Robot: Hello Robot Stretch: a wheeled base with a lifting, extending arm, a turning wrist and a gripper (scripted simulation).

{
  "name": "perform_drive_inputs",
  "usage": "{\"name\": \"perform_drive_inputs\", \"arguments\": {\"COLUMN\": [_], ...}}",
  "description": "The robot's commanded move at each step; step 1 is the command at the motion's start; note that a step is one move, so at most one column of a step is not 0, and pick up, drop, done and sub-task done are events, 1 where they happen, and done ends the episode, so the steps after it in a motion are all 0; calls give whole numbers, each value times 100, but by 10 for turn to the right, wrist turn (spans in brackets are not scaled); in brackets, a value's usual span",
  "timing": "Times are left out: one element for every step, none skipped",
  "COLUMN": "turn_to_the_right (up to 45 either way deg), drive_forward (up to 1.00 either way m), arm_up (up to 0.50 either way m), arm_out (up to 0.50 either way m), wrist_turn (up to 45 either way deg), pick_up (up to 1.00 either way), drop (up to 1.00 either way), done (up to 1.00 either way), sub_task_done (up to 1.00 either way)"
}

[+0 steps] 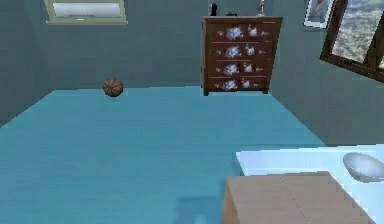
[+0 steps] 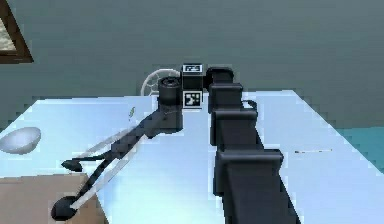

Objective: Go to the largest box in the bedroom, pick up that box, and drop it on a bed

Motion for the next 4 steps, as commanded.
{"name": "perform_drive_inputs", "arguments": {"turn_to_the_right": [0,0,-450,-450], "drive_forward": [0,0,0,0], "arm_up": [0,0,0,0], "arm_out": [0,-20,0,0], "wrist_turn": [-180,0,0,0], "pick_up": [0,0,0,0], "drop": [0,0,0,0], "done": [0,0,0,0], "sub_task_done": [0,0,0,0]}}
